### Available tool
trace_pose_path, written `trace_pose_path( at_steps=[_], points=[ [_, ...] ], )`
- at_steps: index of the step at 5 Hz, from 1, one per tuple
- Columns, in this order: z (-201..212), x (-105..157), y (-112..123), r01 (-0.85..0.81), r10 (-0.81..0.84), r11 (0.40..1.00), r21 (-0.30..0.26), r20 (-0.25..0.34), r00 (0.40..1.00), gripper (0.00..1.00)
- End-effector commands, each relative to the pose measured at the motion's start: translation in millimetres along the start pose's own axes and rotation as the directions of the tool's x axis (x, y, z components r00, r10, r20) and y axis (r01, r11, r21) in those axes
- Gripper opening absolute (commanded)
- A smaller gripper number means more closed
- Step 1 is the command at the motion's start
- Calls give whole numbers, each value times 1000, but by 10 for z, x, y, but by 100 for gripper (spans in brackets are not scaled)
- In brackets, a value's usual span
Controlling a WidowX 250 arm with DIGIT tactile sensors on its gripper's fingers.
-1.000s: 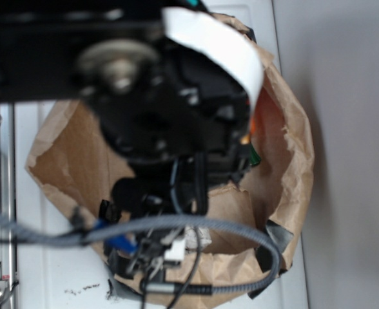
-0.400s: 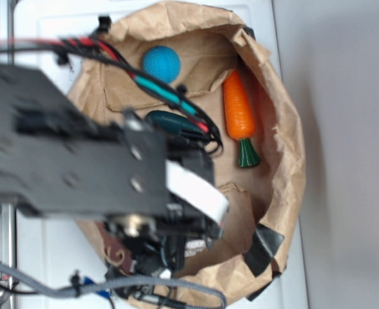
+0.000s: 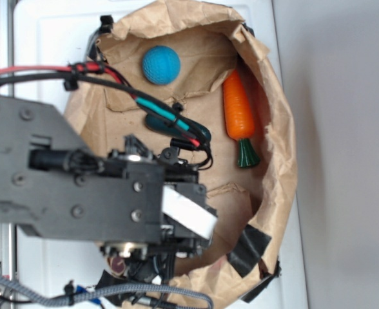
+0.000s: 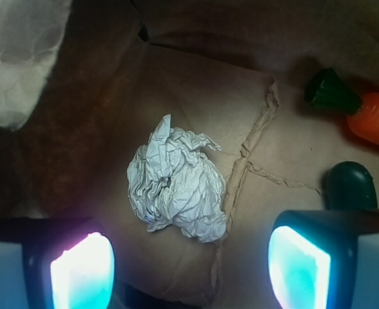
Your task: Grab the white paper.
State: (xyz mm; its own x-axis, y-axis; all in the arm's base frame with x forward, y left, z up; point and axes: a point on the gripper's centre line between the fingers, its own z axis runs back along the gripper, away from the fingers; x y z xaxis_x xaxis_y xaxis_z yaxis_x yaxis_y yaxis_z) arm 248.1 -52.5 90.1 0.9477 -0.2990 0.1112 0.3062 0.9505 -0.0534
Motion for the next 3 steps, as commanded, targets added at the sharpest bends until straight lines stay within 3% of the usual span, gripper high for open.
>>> trace_pose_path(
  at_steps=[1,2,3],
  points=[
    [57,56,-48,21,-22,1000,9,27,999,100],
    [135,42,112,-11,13,998,-58,35,999,100],
    [-77,168,275,-46,46,999,1,31,998,100]
  ],
)
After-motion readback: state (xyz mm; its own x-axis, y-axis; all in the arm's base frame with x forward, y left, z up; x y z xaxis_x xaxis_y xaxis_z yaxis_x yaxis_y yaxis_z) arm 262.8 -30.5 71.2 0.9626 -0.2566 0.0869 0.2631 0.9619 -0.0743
